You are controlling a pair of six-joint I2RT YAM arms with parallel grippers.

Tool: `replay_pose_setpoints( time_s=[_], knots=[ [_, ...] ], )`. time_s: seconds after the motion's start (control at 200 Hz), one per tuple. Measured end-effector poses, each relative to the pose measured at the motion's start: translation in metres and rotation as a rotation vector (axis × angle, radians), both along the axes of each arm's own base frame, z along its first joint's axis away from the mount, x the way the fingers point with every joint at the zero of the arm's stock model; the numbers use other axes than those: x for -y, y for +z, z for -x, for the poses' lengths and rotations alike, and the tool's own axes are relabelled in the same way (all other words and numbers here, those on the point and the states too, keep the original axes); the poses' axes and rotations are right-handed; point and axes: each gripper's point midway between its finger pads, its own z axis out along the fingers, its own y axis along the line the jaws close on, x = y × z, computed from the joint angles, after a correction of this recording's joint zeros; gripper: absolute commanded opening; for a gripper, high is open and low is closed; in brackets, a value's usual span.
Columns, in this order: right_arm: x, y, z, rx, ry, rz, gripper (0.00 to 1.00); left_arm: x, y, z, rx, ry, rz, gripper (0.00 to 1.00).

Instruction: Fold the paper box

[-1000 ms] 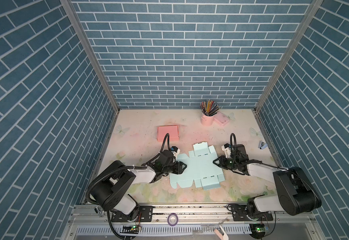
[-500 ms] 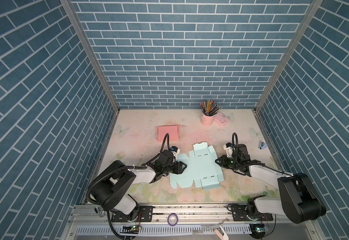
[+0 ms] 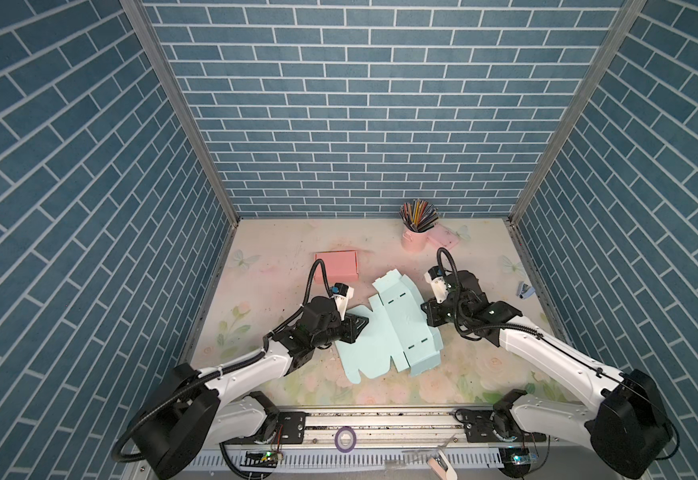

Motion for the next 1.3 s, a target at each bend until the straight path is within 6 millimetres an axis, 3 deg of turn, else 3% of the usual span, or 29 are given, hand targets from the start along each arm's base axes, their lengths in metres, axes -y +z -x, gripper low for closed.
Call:
replay_pose_setpoints(
  time_s=[0.22, 0.41, 0.675, 0.84, 1.055, 1.3],
  knots=[
    [-0.006, 0.004, 0.007, 0.182, 0.135, 0.241, 0.0, 0.002, 0.06, -0.004, 0.099, 0.002, 0.075, 0.09],
    [-0.021, 0.016, 0.009, 0.361, 0.257, 0.377, 0.0, 0.009, 0.083, -0.023, 0.122, 0.019, 0.09, 0.05],
    [-0.038, 0.032, 0.003, 0.576, 0.36, 0.542, 0.0, 0.015, 0.068, -0.049, 0.072, 0.068, 0.092, 0.05],
    [-0.049, 0.024, 0.0, 0.659, 0.415, 0.697, 0.0, 0.011, 0.074, -0.054, 0.088, 0.091, 0.129, 0.05],
    [-0.067, 0.008, -0.001, 0.717, 0.484, 0.811, 0.0, -0.008, 0.051, -0.05, 0.048, 0.134, 0.125, 0.05],
    [-0.071, 0.0, -0.002, 0.758, 0.478, 0.798, 0.0, -0.016, 0.036, -0.046, 0.02, 0.149, 0.109, 0.06]
  ],
)
